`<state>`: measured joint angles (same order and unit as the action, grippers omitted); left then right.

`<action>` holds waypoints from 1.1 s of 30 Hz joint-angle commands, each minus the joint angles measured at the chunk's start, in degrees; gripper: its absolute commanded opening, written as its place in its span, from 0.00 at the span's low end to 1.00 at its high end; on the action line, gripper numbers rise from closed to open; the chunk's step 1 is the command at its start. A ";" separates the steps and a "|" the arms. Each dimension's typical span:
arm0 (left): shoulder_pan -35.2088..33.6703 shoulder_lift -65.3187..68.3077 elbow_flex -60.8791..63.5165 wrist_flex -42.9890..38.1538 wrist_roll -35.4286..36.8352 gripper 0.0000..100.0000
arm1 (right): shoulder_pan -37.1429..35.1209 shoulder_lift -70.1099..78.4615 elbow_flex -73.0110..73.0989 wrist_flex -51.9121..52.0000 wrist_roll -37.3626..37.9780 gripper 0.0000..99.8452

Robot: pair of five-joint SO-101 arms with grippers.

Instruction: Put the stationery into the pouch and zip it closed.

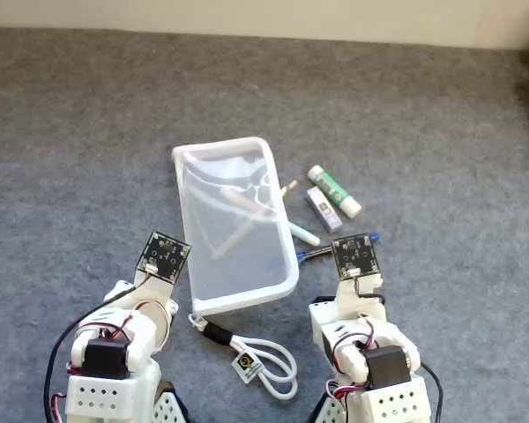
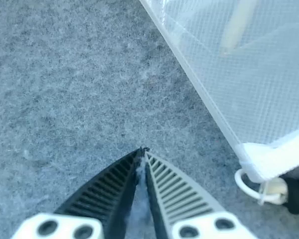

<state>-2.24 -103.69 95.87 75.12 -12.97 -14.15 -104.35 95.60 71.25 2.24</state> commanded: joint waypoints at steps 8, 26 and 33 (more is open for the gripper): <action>-0.57 -0.13 1.27 0.35 0.70 0.01 | -0.13 -0.92 7.25 0.40 0.62 0.01; -0.57 -0.13 1.27 0.35 0.70 0.01 | -0.13 -0.92 7.25 0.40 0.62 0.01; 9.10 -0.13 1.27 0.35 0.62 0.01 | -0.40 -0.92 7.16 0.40 0.62 0.01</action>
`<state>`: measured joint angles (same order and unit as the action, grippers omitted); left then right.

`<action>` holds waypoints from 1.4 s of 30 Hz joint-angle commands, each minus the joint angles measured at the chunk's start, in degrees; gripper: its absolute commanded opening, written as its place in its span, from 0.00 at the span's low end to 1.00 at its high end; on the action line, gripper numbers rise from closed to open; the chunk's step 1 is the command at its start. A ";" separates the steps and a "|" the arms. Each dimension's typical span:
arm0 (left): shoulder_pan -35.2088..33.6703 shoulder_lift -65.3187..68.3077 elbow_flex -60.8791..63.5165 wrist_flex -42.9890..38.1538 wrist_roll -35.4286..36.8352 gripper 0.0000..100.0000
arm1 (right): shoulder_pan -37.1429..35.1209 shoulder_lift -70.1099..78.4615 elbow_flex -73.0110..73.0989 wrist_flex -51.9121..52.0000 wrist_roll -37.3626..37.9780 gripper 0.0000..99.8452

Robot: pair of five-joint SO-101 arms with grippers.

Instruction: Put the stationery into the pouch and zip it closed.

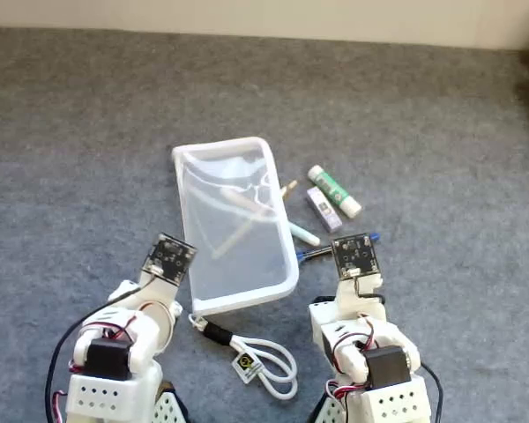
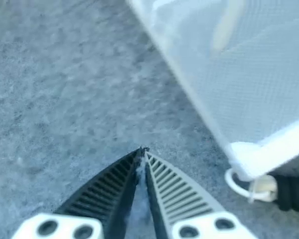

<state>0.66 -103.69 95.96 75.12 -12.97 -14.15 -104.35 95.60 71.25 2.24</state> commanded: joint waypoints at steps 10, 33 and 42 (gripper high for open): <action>12.62 -0.13 1.19 0.35 0.44 0.01 | -0.40 -0.92 7.16 0.40 0.35 0.01; 2.24 0.31 -12.09 -3.25 0.70 0.01 | -0.04 -0.92 6.99 0.31 0.53 0.01; -8.31 0.40 -14.73 -3.16 0.44 0.01 | 7.96 -0.92 -3.56 -1.27 1.32 0.01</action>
<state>-4.70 -104.13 84.35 72.84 -12.97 -9.23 -104.35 95.52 71.25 2.33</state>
